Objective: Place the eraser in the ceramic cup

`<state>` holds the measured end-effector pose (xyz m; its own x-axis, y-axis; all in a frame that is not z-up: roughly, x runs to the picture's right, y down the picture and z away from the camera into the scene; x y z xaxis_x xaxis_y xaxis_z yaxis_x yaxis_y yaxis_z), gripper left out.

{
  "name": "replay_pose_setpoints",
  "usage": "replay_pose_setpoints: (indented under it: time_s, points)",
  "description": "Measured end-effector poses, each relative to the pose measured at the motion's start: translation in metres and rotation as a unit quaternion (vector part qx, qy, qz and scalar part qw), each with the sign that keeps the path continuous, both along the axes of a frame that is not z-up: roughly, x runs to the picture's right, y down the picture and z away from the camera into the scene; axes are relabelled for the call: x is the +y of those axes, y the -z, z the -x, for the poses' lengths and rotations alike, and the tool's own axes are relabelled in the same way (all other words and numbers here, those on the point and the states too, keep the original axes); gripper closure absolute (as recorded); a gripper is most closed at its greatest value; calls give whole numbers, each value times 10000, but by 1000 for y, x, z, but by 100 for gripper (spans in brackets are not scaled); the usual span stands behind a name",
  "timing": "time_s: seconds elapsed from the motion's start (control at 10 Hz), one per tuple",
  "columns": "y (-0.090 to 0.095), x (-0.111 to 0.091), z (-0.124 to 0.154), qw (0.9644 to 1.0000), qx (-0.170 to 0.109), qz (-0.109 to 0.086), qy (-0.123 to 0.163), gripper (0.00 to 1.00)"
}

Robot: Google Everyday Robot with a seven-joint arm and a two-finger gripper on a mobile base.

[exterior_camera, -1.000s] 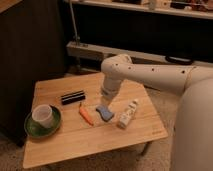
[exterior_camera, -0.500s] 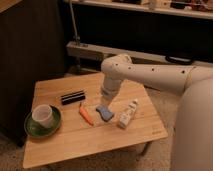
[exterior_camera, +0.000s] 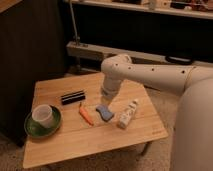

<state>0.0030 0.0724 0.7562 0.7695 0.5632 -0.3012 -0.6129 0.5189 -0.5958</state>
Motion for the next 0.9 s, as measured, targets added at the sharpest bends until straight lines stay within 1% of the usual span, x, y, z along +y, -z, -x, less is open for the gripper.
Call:
replay_pose_setpoints:
  time_s: [0.4,0.5,0.6,0.7,0.8,0.9]
  points:
    - [0,-1,0,10000,-32,-13,17,96]
    - [0,-9,3,9997,-198,-142,77,96]
    - [2,-23,7,9979,-518,-353,191,96]
    - [5,-41,19,9937,-892,-583,334,98]
    - [8,-57,35,9879,-1242,-810,456,100]
    - [12,-77,58,9758,-1722,-1158,685,99]
